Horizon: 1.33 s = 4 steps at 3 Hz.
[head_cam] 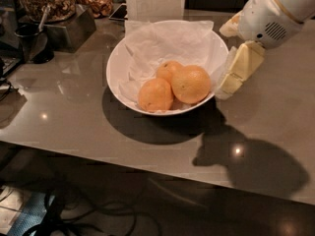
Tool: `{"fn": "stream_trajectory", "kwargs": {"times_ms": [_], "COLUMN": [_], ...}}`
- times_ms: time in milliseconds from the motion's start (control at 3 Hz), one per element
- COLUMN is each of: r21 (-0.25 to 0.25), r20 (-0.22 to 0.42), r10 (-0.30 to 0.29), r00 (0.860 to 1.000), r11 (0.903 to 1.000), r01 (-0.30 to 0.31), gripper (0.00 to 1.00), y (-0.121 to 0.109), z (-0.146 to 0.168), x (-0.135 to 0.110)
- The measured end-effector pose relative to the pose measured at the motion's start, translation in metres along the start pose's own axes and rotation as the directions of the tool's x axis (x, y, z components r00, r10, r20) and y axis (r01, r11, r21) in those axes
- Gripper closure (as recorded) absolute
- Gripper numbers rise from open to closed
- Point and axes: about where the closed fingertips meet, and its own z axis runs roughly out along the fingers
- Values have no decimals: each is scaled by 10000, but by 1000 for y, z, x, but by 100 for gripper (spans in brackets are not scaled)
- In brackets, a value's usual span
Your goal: Pick orange from white bowl
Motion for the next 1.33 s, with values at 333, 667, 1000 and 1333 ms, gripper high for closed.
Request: {"fn": "stream_trajectory", "kwargs": {"times_ms": [333,667,1000,1333], "r21": [-71,110,116,113], "r20": [71,717,1506,1506], "r10": [17,433,847,848], "r00": [10000,9965,9850,9850], "r11": [10000,9990,9961,9961], "r01": [-17,-442,-875,-874], "gripper": [0,0,16,3], "y": [-2,-1,-3,-3], "z": [4,16,39,39], "x": [-1,-6,-19,-19]}}
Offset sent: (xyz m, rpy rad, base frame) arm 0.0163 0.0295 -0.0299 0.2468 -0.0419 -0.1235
